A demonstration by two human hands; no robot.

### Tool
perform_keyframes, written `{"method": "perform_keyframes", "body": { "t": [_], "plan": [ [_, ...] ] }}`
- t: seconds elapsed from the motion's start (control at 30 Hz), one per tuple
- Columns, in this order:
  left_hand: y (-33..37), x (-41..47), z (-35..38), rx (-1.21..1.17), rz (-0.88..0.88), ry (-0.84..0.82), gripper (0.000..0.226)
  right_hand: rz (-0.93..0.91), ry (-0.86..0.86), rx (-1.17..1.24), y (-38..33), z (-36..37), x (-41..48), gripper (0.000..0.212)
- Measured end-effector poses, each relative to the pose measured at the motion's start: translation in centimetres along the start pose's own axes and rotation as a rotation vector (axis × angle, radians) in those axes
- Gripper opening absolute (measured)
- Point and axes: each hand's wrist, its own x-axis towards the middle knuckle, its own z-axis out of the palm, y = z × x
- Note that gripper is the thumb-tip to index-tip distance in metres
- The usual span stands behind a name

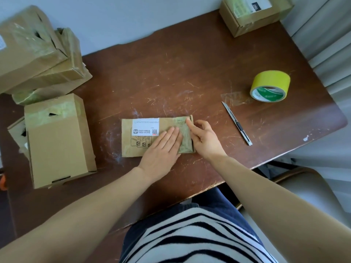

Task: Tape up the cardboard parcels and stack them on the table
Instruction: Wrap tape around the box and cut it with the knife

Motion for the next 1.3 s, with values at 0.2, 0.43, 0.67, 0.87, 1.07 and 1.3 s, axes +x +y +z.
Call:
{"method": "perform_keyframes", "body": {
  "t": [0.2,0.43,0.67,0.87,1.07,1.3],
  "plan": [
    [1.6,1.6,-0.1,-0.12,-0.001,0.042,0.05,0.009,0.01,-0.014,-0.1,0.0,0.1,0.044],
    [-1.0,-0.3,-0.1,-0.079,0.055,0.059,0.048,-0.033,0.026,-0.022,-0.3,0.0,-0.1,0.043],
    [1.2,0.4,-0.8,-0.242,0.049,0.13,0.039,-0.013,0.002,-0.031,-0.2,-0.1,0.0,0.045],
    [0.0,-0.8,-0.4,-0.174,0.077,0.114,0.038,-0.029,0.009,-0.038,-0.4,0.0,-0.1,0.043],
    [1.5,0.1,0.2,-0.166,-0.022,0.104,0.042,-0.007,-0.007,-0.04,-0.4,0.1,-0.1,0.043],
    [2.1,0.9,-1.0,-0.276,-0.094,0.01,0.044,0.089,-0.083,-0.012,-1.8,-2.9,0.9,0.039]
  ]
}}
